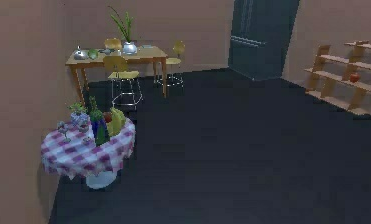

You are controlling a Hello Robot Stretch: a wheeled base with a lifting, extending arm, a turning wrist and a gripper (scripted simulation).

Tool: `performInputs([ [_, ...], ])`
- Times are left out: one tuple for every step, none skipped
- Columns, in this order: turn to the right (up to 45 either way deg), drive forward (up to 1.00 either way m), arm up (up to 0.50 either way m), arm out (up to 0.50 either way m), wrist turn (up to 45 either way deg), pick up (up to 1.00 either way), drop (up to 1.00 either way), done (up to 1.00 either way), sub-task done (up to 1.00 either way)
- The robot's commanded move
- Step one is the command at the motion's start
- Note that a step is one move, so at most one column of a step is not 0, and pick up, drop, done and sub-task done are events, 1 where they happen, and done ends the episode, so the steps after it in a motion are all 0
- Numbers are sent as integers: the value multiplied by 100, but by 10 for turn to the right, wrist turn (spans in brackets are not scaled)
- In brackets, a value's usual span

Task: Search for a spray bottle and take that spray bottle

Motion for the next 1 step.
performInputs([
  [-150, 0, 0, 0, 0, 0, 0, 0, 0],
])
